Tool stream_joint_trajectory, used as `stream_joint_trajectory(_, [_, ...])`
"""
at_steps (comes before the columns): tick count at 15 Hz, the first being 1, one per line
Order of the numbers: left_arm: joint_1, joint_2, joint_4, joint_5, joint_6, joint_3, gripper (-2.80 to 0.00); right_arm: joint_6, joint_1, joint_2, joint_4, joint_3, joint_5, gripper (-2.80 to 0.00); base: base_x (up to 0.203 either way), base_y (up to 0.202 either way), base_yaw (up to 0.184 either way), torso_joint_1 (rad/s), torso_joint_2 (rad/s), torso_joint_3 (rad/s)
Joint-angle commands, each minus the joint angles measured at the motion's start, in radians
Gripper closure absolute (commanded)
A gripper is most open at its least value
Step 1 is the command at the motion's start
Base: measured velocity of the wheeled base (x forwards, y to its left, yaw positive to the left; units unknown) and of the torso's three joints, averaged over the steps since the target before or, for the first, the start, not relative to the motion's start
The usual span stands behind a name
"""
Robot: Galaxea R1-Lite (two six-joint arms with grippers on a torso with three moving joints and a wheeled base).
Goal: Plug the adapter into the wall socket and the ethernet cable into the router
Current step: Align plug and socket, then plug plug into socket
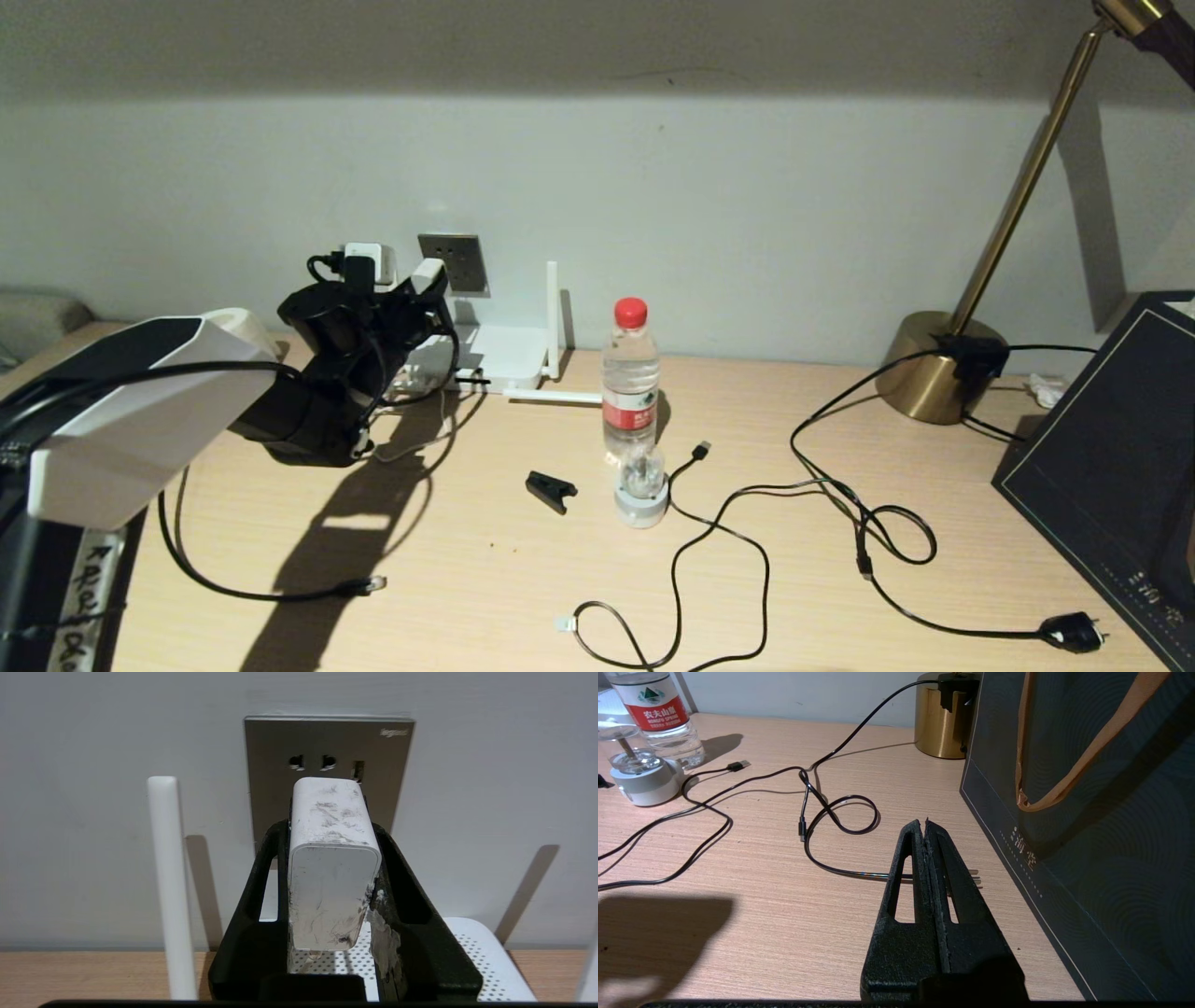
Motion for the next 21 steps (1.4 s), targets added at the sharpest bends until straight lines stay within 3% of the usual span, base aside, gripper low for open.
stream_joint_trajectory(1, [-0.004,0.005,-0.007,0.0,0.001,-0.001,0.0,0.0,0.0,0.001,-0.001,0.035,0.0,0.0,0.0,0.0,0.0,0.0,0.0,0.0])
stream_joint_trajectory(21, [0.002,0.008,0.011,0.002,-0.021,-0.028,0.0,0.0,0.0,0.001,-0.001,0.035,0.0,0.0,0.0,0.0,0.0,0.0,0.0,0.0])
